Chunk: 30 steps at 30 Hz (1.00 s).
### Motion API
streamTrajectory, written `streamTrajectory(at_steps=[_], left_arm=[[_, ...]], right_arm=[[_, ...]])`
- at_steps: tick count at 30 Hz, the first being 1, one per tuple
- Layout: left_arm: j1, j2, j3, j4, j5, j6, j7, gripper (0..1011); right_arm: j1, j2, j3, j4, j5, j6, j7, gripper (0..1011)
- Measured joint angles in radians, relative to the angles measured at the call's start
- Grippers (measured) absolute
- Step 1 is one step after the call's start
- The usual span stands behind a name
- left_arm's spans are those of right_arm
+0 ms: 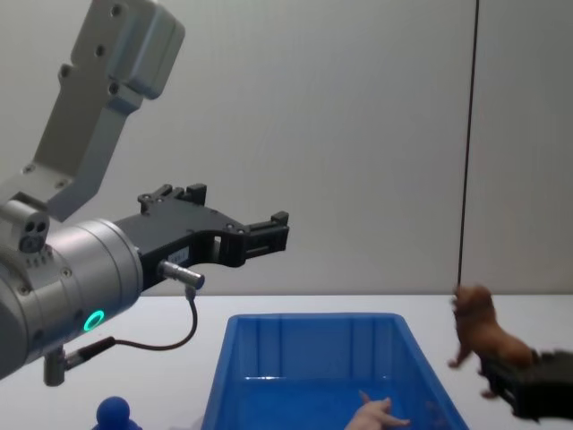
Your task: Pick up the two dolls from the table and place them into the box.
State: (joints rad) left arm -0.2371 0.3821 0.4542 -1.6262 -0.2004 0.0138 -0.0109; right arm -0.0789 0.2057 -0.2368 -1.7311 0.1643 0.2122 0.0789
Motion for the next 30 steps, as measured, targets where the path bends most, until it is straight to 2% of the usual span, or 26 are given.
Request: streamTrajectory(at_steps=[12,23,25,30], left_arm=[[0.0,0.0,0.0,0.0,0.0,0.0,0.0,1001],[0.0,0.0,0.0,0.0,0.0,0.0,0.0,1001],[0.0,0.0,0.0,0.0,0.0,0.0,0.0,1001],[0.0,0.0,0.0,0.0,0.0,0.0,0.0,1001]], right_arm=[[0.054,-0.032,-0.02,-0.01,-0.031,-0.01,0.082,290],[0.122,-0.082,-0.048,0.071,-0.071,-0.009,0.14,294],[0.137,-0.093,-0.054,0.095,-0.078,-0.01,0.149,321],[0.16,-0.11,-0.062,0.136,-0.09,-0.017,0.16,500]])
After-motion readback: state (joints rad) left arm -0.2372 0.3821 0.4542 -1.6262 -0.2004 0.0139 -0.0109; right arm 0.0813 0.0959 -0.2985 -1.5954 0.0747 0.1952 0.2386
